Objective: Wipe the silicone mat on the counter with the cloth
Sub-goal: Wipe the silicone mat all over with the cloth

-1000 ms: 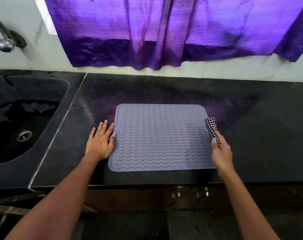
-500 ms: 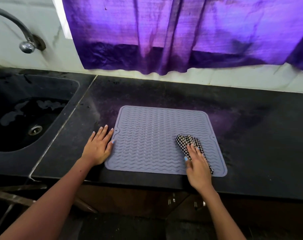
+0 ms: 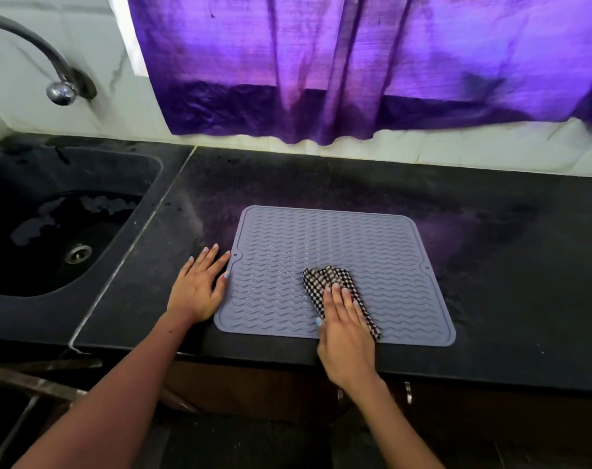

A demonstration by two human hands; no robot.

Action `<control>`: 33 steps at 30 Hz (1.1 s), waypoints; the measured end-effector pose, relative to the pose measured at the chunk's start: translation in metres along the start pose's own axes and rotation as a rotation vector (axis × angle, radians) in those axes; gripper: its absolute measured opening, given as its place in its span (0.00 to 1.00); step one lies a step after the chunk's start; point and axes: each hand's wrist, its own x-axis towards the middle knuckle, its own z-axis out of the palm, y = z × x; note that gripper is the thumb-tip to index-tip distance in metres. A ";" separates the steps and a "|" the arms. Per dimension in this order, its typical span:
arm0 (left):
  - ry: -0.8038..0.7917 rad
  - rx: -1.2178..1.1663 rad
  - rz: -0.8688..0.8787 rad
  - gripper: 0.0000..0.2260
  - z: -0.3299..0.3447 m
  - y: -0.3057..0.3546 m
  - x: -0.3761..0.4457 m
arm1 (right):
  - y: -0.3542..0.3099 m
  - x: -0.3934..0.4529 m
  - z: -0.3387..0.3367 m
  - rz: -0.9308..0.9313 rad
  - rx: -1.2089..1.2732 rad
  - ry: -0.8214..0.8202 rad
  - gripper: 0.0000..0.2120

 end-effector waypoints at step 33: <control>-0.216 0.151 0.006 0.48 -0.013 0.002 -0.014 | -0.018 0.042 -0.033 0.224 0.775 -0.246 0.18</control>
